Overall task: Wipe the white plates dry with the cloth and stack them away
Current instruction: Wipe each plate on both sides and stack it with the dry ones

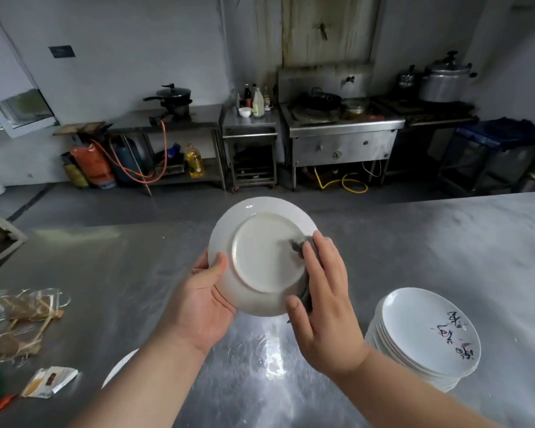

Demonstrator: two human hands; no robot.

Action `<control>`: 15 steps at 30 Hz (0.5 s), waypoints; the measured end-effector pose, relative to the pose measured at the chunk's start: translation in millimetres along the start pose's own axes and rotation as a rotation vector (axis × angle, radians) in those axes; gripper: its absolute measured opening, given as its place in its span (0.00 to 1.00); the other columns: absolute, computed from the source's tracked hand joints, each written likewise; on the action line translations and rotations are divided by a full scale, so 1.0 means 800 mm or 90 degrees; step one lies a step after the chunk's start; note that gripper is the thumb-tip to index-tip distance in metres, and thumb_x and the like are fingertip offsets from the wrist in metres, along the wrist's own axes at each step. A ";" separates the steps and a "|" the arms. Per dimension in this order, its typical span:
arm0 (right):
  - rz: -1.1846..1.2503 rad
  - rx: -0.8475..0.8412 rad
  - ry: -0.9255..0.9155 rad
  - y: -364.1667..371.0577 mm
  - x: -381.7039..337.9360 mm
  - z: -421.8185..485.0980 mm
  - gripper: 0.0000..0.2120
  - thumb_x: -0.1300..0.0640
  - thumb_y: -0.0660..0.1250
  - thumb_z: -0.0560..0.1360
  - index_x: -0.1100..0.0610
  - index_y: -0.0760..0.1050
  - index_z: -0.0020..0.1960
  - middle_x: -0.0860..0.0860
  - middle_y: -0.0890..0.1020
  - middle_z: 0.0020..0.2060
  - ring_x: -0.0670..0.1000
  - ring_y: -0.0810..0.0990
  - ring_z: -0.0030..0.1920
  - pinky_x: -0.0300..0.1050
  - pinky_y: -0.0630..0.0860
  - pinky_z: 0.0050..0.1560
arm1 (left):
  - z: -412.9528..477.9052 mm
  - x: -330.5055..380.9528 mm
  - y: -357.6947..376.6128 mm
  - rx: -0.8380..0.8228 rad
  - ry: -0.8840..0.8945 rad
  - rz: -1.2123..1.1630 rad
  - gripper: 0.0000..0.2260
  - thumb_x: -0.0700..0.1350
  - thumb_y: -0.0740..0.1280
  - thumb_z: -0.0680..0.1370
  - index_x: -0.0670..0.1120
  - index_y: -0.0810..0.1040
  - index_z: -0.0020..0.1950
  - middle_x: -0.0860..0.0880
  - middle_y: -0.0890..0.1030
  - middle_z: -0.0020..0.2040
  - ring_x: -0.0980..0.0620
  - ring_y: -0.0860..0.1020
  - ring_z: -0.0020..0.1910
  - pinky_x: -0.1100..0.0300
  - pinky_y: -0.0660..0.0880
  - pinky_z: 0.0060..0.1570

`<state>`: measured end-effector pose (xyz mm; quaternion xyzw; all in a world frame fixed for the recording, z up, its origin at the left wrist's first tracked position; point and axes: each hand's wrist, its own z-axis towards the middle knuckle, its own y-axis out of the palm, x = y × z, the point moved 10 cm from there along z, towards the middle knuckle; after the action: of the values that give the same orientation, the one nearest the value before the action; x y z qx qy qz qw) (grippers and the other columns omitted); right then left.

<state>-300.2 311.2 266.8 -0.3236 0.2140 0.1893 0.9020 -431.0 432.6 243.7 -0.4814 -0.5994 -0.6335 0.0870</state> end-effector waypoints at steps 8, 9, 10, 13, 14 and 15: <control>0.151 0.001 0.122 -0.029 0.054 0.084 0.20 0.64 0.70 0.77 0.52 0.82 0.67 0.42 0.79 0.69 0.46 0.76 0.72 0.53 0.74 0.72 | -0.016 -0.020 0.017 -0.082 -0.134 0.104 0.22 0.41 0.71 0.73 0.43 0.81 0.68 0.39 0.83 0.64 0.42 0.84 0.60 0.42 0.83 0.54; 0.153 -0.029 0.107 -0.026 0.050 0.091 0.19 0.62 0.70 0.77 0.50 0.82 0.66 0.41 0.79 0.69 0.45 0.76 0.71 0.53 0.74 0.72 | -0.014 -0.016 0.019 -0.078 -0.135 0.117 0.21 0.45 0.68 0.77 0.43 0.79 0.70 0.40 0.83 0.65 0.42 0.83 0.63 0.43 0.80 0.60; 0.150 -0.050 0.097 -0.024 0.046 0.094 0.19 0.59 0.70 0.78 0.50 0.82 0.67 0.41 0.78 0.70 0.45 0.75 0.72 0.53 0.73 0.72 | -0.012 -0.013 0.018 -0.066 -0.128 0.124 0.21 0.47 0.64 0.80 0.42 0.78 0.71 0.40 0.82 0.66 0.42 0.82 0.65 0.43 0.78 0.64; 0.115 -0.077 0.084 -0.013 0.028 0.071 0.24 0.51 0.67 0.80 0.51 0.74 0.76 0.44 0.70 0.77 0.47 0.66 0.78 0.52 0.67 0.77 | -0.008 -0.009 0.010 -0.045 -0.099 0.094 0.20 0.47 0.60 0.82 0.41 0.77 0.72 0.39 0.82 0.67 0.41 0.81 0.66 0.40 0.77 0.67; 0.099 -0.071 0.071 -0.008 0.019 0.056 0.27 0.49 0.66 0.81 0.54 0.70 0.78 0.46 0.67 0.79 0.50 0.63 0.80 0.52 0.64 0.78 | -0.006 -0.008 0.006 -0.039 -0.094 0.074 0.20 0.47 0.60 0.82 0.40 0.77 0.72 0.39 0.81 0.67 0.41 0.81 0.66 0.40 0.76 0.66; 0.083 -0.068 0.053 -0.002 0.009 0.040 0.29 0.48 0.66 0.81 0.56 0.68 0.80 0.49 0.64 0.80 0.53 0.62 0.81 0.52 0.62 0.79 | -0.006 -0.008 0.001 -0.031 -0.092 0.058 0.21 0.47 0.61 0.82 0.40 0.77 0.72 0.39 0.81 0.67 0.40 0.81 0.66 0.41 0.76 0.66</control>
<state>-285.0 332.7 286.7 -0.3643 0.2614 0.2448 0.8597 -429.2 425.6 240.5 -0.5548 -0.5658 -0.6070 0.0604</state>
